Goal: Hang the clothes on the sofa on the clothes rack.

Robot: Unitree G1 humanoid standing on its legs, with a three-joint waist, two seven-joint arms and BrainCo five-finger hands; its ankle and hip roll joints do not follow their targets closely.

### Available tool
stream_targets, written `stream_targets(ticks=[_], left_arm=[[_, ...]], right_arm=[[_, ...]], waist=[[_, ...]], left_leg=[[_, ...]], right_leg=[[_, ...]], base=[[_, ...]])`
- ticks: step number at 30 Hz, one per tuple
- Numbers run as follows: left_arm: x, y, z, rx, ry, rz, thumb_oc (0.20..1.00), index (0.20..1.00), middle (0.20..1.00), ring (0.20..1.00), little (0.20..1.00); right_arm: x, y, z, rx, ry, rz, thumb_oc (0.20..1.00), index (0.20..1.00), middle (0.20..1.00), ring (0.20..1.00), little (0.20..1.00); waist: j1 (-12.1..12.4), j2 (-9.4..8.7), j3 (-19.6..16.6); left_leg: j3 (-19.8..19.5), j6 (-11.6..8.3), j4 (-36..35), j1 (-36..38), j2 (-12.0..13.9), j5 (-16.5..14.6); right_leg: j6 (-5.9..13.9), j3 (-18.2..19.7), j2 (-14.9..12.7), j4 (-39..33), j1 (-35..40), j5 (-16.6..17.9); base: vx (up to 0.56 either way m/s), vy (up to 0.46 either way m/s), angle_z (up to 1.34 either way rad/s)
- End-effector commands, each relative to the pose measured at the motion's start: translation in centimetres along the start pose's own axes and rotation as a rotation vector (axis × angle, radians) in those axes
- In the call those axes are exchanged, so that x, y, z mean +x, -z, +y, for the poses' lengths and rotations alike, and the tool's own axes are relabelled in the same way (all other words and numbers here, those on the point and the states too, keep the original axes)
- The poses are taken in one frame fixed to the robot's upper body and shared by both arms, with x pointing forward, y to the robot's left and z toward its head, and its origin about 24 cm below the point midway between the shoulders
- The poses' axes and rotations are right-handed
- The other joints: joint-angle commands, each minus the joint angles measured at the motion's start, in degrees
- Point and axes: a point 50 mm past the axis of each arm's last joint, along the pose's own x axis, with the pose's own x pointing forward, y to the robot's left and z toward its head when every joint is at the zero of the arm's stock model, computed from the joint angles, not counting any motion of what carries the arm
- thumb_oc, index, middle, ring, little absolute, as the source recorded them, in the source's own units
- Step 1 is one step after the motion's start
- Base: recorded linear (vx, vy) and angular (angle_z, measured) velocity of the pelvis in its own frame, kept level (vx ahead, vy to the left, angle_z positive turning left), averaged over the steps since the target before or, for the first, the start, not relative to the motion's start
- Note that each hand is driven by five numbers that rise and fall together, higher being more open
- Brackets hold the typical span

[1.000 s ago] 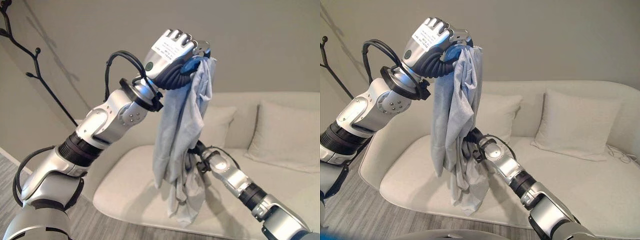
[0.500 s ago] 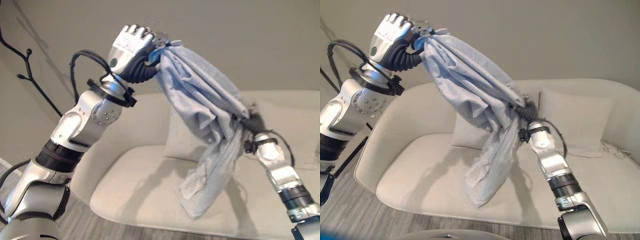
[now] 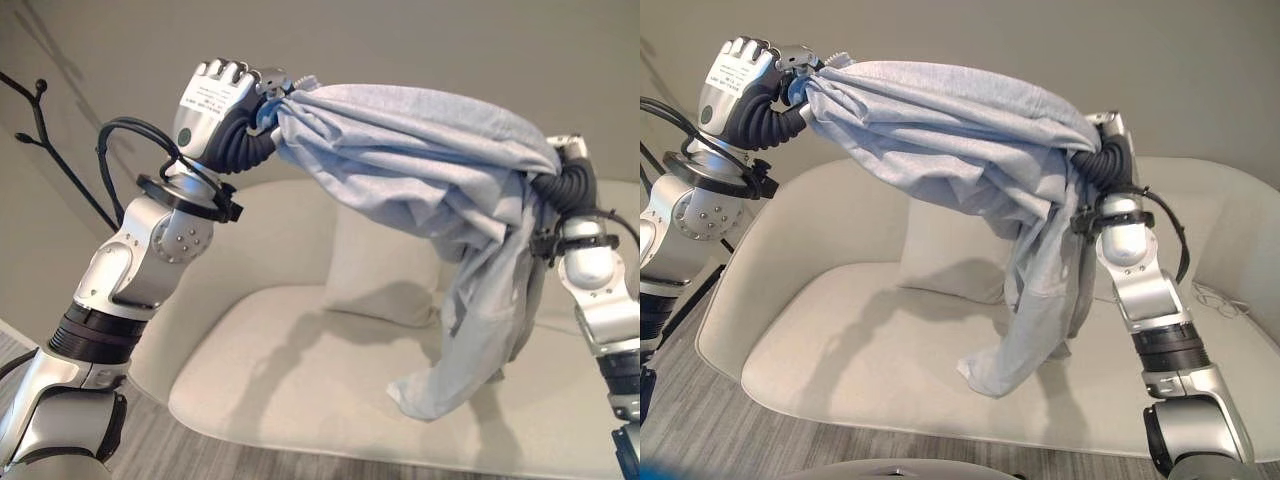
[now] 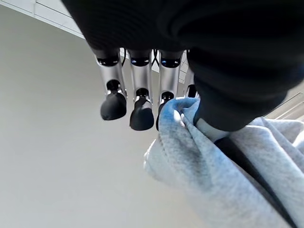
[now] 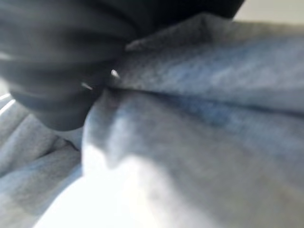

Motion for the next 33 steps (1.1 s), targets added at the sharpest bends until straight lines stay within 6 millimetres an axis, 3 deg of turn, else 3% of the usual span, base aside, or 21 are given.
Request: stream_targets(ticks=[1,5,9,10,11,13,15,16,17,18,19,20,21,23,25,26,28,29,31,32,33], left_arm=[[0.0,2.8,3.2,0.106,-0.088,0.084,0.2,0.2,0.2,0.2,0.2],[-0.9,3.0,4.0,0.098,-0.109,0.103,0.2,0.2,0.2,0.2,0.2],[-2.1,2.7,4.5,0.047,-0.174,0.12,0.2,0.2,0.2,0.2,0.2],[-2.0,2.5,4.5,0.026,-0.183,0.11,0.2,0.2,0.2,0.2,0.2],[-1.9,2.4,4.8,-0.008,-0.208,0.105,0.2,0.2,0.2,0.2,0.2],[-2.1,2.7,4.9,-0.025,-0.222,0.117,0.2,0.2,0.2,0.2,0.2],[-2.0,2.6,5.0,-0.049,-0.248,0.114,0.2,0.2,0.2,0.2,0.2],[-1.4,2.2,4.9,-0.07,-0.274,0.099,0.2,0.2,0.2,0.2,0.2],[-1.3,2.2,4.8,-0.072,-0.273,0.096,0.2,0.2,0.2,0.2,0.2],[-1.3,2.2,4.6,-0.083,-0.263,0.1,0.2,0.2,0.2,0.2,0.2],[-1.3,2.1,4.5,-0.086,-0.257,0.098,0.2,0.2,0.2,0.2,0.2],[-1.4,2.0,4.1,-0.096,-0.241,0.1,0.2,0.2,0.2,0.2,0.2],[-1.4,2.0,3.8,-0.102,-0.224,0.106,0.2,0.2,0.2,0.2,0.2],[-1.0,1.7,3.9,-0.086,-0.218,0.086,0.2,0.2,0.2,0.2,0.2],[-0.9,1.3,3.8,-0.076,-0.205,0.062,0.2,0.2,0.2,0.2,0.2],[-0.9,1.0,4.0,-0.057,-0.199,0.047,0.2,0.2,0.2,0.2,0.2],[-0.9,0.9,3.9,-0.053,-0.189,0.04,0.2,0.2,0.2,0.2,0.2],[-0.9,0.9,3.8,-0.051,-0.177,0.036,0.2,0.2,0.2,0.2,0.2],[-0.9,0.9,3.8,-0.055,-0.167,0.044,0.2,0.2,0.2,0.2,0.2],[-1.3,1.0,3.4,-0.072,-0.153,0.063,0.2,0.2,0.2,0.2,0.2],[-1.4,1.0,3.4,-0.072,-0.153,0.064,0.2,0.2,0.2,0.2,0.2]], right_arm=[[2.1,-3.4,-2.2,0.013,0.104,-0.183,0.2,0.2,0.2,0.2,0.2],[2.5,-4.5,-2.2,0.011,0.096,-0.237,0.2,0.2,0.2,0.2,0.2],[2.5,-5.5,-2.3,0.011,0.093,-0.29,0.2,0.2,0.2,0.2,0.2],[2.6,-5.6,-2.3,0.02,0.093,-0.296,0.2,0.2,0.2,0.2,0.2],[2.7,-6.0,-2.5,0.014,0.091,-0.317,0.2,0.2,0.2,0.2,0.2],[2.5,-6.0,-2.2,0.021,0.082,-0.315,0.2,0.2,0.2,0.2,0.2],[2.0,-5.6,-2.1,0.016,0.076,-0.302,0.2,0.2,0.2,0.2,0.2],[1.3,-5.1,-2.2,0.013,0.076,-0.284,0.2,0.2,0.2,0.2,0.2],[1.2,-5.0,-2.3,0.01,0.079,-0.281,0.2,0.2,0.2,0.2,0.2],[0.4,-4.2,-2.1,0.005,0.059,-0.248,0.2,0.2,0.2,0.2,0.2],[0.2,-4.1,-2.2,0.004,0.059,-0.243,0.2,0.2,0.2,0.2,0.2],[-0.4,-3.5,-2.3,-0.009,0.061,-0.219,0.2,0.2,0.2,0.2,0.2],[-1.0,-3.0,-2.3,-0.011,0.07,-0.195,0.2,0.2,0.2,0.2,0.2],[-1.6,-2.8,-1.8,0.024,0.099,-0.172,0.2,0.2,0.2,0.2,0.2],[-2.0,-2.5,-0.9,0.061,0.118,-0.152,0.2,0.2,0.2,0.2,0.2],[-2.3,-2.5,-0.7,0.075,0.123,-0.143,0.2,0.2,0.2,0.2,0.2],[-2.7,-2.2,-0.5,0.096,0.13,-0.128,0.2,0.2,0.2,0.2,0.2],[-2.7,-2.3,-0.4,0.099,0.123,-0.135,0.2,0.2,0.2,0.2,0.2],[-2.6,-2.6,-0.1,0.099,0.1,-0.152,0.2,0.2,0.2,0.2,0.2],[-2.6,-2.8,0.3,0.101,0.068,-0.159,0.2,0.2,0.2,0.2,0.2],[-2.5,-2.8,0.4,0.1,0.067,-0.16,0.2,0.2,0.2,0.2,0.2]], waist=[[2.14,-4.05,-4.92],[3.4,-3.94,-5.08],[5.06,-3.69,-1.84],[4.96,-4.17,-0.27],[4.41,-4.74,0.59],[3.81,-5.4,0.37],[3.02,-5.4,0.04],[2.62,-4.23,-0.19],[2.48,-4.14,-0.2],[1.63,-3.54,-0.59],[1.67,-3.59,-0.73],[1.06,-3.7,-0.96],[0.69,-4.35,-0.77],[0.49,-6.04,0.5],[1.26,-6.49,2.27],[1.18,-6.69,2.82],[0.54,-7.33,3.72],[0.77,-7.57,3.8],[1.43,-7.64,3.82],[2.04,-7.83,3.71],[2.02,-7.85,3.68]], left_leg=[[1.05,-2.36,0.65,0.27,0.41,-1.93],[0.6,-3.02,0.65,0.82,1.47,-1.6],[-1.0,-3.32,4.78,-2.21,1.71,-1.57],[-0.71,-4.83,6.44,-4.59,3.54,-0.27],[-0.12,-5.95,7.2,-6.09,7.06,1.19],[1.29,-5.78,6.49,-4.96,11.49,2.45],[2.03,-6.71,5.18,-3.22,16.74,6.34],[-1.53,-9.15,4.36,-3.5,19.96,10.3],[-2.1,-9.3,4.5,-3.79,20.15,10.23],[-3.81,-10.4,4.83,-3.0,19.69,4.91],[-4.13,-10.4,5.74,-3.36,19.64,4.13],[-3.69,-10.4,6.45,-3.48,18.64,-0.25],[-2.96,-10.14,7.6,-3.9,17.16,-2.98],[-0.59,-8.22,8.42,-3.98,14.48,-5.49],[3.42,-6.85,8.35,-3.68,13.3,-6.09],[4.87,-6.02,7.5,-3.38,12.4,-5.68],[5.35,-4.38,5.74,-3.72,9.62,-4.58],[5.58,-3.25,5.27,-4.43,7.82,-4.13],[6.09,-1.48,5.15,-5.13,5.18,-4.05],[6.56,-0.33,5.03,-5.15,3.18,-3.47],[6.61,-0.29,4.99,-5.36,3.08,-3.09]], right_leg=[[4.23,2.79,-2.31,4.68,2.41,-6.99],[3.73,2.61,-1.09,3.99,3.34,-7.71],[3.02,2.08,-0.79,4.24,3.46,-8.02],[3.35,2.17,-1.51,4.56,2.88,-7.7],[4.2,3.13,-3.49,5.07,1.26,-7.25],[5.41,4.27,-5.47,5.36,-0.23,-7.04],[7.28,5.21,-7.51,5.76,-1.16,-6.74],[8.97,6.18,-10.1,5.84,-0.82,-5.89],[8.97,5.7,-9.88,5.72,-0.53,-5.89],[8.97,5.87,-11.89,5.31,-0.43,-4.16],[8.97,5.59,-11.85,4.96,-0.01,-4.07],[8.97,5.42,-13.53,4.58,-0.17,-2.47],[8.97,5.87,-15.21,4.55,-1.21,1.22],[8.97,6.56,-17.93,5.16,-4.4,9.67],[8.97,2.82,-19.88,5.77,-7.07,15.08],[8.97,1.81,-19.62,6.26,-7.28,13.82],[8.97,3.97,-16.32,8.58,-7.53,8.85],[8.86,4.45,-13.79,9.73,-7.09,4.35],[7.19,3.82,-9.81,12.02,-6.45,-1.59],[5.4,3.66,-5.73,14.13,-6.25,-5.6],[5.3,3.73,-5.82,14.14,-6.51,-5.35]], base=[[0.01,-0.061,-0.01],[0.01,-0.081,0.02],[-0.15,0.035,0.22],[-0.15,0.285,0.47],[-0.14,0.422,0.35],[-0.01,0.416,0.03],[0.07,0.653,-0.28],[0.1,0.711,-0.25],[0.14,0.872,-0.14],[0.07,0.348,0.14],[0.1,0.575,0.32],[0.05,0.418,0.34],[-0.01,0.565,0.23],[-0.11,0.406,0.15],[-0.17,0.418,-0.45],[-0.15,0.486,-0.94],[-0.11,0.473,-0.57],[-0.1,0.413,0.1],[-0.1,0.372,0.27],[-0.1,0.253,0.18],[-0.08,0.264,-0.12]])
